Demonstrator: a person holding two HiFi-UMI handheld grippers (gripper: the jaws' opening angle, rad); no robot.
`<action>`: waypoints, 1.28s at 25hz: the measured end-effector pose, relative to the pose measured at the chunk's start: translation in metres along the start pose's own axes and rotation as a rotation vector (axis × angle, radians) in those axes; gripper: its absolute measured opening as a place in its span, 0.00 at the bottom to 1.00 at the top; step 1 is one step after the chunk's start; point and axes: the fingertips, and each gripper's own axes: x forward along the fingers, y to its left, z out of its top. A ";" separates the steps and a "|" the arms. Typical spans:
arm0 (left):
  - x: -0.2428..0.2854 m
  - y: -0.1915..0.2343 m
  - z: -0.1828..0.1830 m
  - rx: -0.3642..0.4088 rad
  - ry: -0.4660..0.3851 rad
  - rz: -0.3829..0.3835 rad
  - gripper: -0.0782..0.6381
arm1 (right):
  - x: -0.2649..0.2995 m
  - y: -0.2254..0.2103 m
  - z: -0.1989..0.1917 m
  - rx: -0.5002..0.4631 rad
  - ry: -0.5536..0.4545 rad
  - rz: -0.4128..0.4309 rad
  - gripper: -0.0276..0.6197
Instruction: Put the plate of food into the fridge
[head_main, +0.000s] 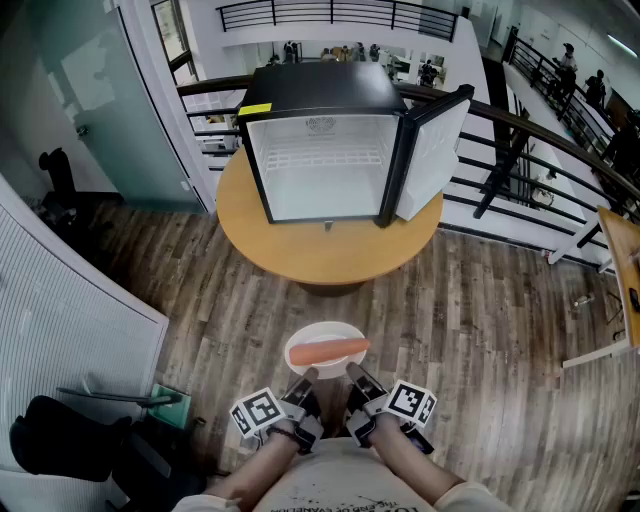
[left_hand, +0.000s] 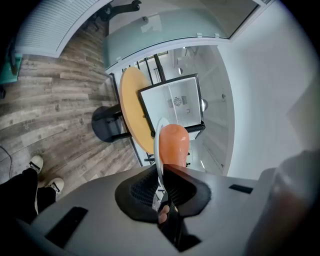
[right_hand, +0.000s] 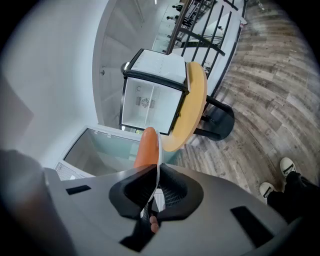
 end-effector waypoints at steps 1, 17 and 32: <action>-0.001 0.000 -0.001 -0.014 -0.001 0.006 0.17 | 0.000 0.000 0.000 0.001 0.000 0.002 0.10; -0.002 0.003 0.003 -0.046 -0.004 0.016 0.17 | 0.006 0.001 -0.001 0.000 0.005 0.005 0.10; -0.011 0.009 0.034 -0.046 0.015 -0.001 0.17 | 0.033 0.010 -0.016 -0.004 -0.015 -0.018 0.10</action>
